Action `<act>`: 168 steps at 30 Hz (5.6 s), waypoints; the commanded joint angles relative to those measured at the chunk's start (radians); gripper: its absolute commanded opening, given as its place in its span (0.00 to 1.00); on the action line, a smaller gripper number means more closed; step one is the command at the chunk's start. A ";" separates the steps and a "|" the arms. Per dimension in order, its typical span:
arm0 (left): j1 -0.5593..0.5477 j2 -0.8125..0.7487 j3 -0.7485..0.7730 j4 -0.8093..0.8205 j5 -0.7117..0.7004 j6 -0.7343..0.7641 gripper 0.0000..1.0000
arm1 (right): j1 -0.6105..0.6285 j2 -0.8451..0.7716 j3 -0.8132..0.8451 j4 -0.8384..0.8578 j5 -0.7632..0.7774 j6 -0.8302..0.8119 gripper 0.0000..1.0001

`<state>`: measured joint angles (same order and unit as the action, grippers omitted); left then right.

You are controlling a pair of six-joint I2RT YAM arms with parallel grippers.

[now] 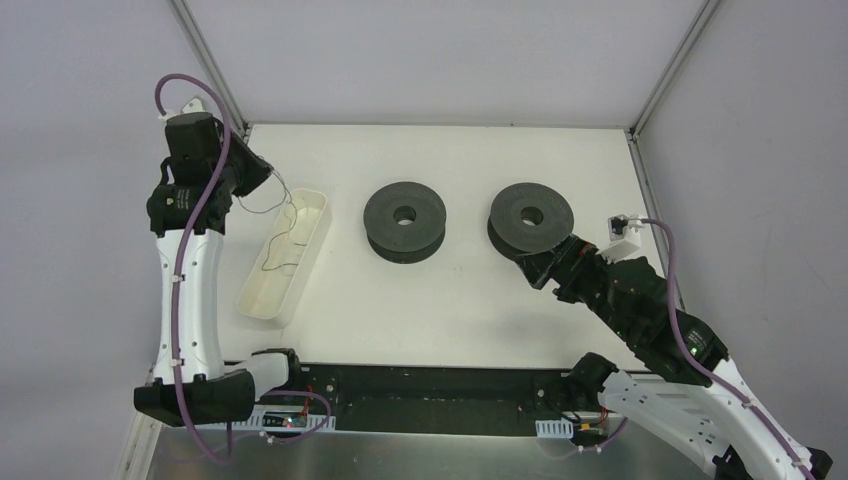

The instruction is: Wrap the cables

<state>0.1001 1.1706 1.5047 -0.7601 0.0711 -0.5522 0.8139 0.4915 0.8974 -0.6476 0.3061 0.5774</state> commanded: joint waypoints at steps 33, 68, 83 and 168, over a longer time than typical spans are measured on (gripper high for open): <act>0.004 -0.157 -0.182 -0.036 0.145 -0.075 0.00 | 0.048 1.159 0.215 1.479 -0.721 -0.750 0.77; 0.004 -0.186 0.031 -0.061 -0.060 -0.126 0.00 | 0.123 1.878 0.892 1.407 -0.678 -0.893 0.00; 0.004 -0.066 0.718 -0.056 -0.218 -0.182 0.00 | 0.124 1.839 0.909 1.247 -0.431 -0.761 0.00; -0.415 -0.107 0.070 0.106 0.487 -0.260 0.00 | 0.293 0.656 -0.136 1.258 -0.342 -0.740 0.66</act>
<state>-0.2440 1.0416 1.5513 -0.7254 0.5747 -0.7780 1.0836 1.1217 0.8272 0.4900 -0.0574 -0.1585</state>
